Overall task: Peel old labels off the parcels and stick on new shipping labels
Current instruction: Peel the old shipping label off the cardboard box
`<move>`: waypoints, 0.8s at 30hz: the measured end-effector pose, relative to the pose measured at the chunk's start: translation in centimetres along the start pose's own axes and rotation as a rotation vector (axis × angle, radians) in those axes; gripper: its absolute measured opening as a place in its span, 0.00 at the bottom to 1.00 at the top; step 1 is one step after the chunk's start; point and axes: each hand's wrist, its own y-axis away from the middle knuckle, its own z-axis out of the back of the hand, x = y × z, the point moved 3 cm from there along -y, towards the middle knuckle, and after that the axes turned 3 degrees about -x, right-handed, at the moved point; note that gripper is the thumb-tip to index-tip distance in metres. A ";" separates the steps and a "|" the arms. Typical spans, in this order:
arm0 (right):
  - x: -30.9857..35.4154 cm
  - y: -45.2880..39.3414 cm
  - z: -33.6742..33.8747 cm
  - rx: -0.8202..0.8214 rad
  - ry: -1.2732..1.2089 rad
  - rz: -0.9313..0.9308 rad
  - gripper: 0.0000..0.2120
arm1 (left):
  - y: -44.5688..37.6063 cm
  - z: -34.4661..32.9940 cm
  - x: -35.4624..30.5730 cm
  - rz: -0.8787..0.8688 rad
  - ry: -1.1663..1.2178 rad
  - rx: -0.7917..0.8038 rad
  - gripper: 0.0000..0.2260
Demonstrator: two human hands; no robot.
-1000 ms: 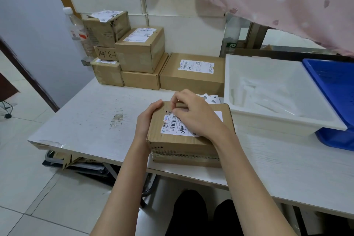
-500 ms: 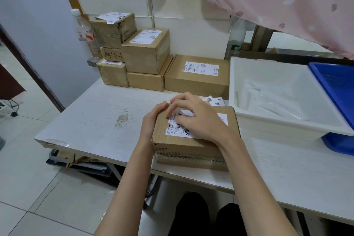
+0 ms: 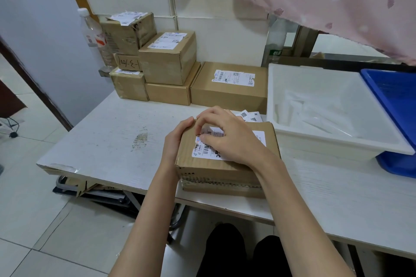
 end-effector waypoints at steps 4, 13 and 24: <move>0.0 0.0 0.0 -0.011 -0.003 0.006 0.05 | 0.0 -0.1 -0.1 -0.008 -0.010 -0.014 0.09; -0.1 -0.2 -0.2 0.017 0.043 0.002 0.06 | 0.1 -0.3 -0.2 -0.001 -0.010 -0.019 0.09; -0.1 0.0 0.0 0.020 -0.004 -0.005 0.09 | -0.1 0.1 -0.1 -0.047 -0.066 -0.054 0.09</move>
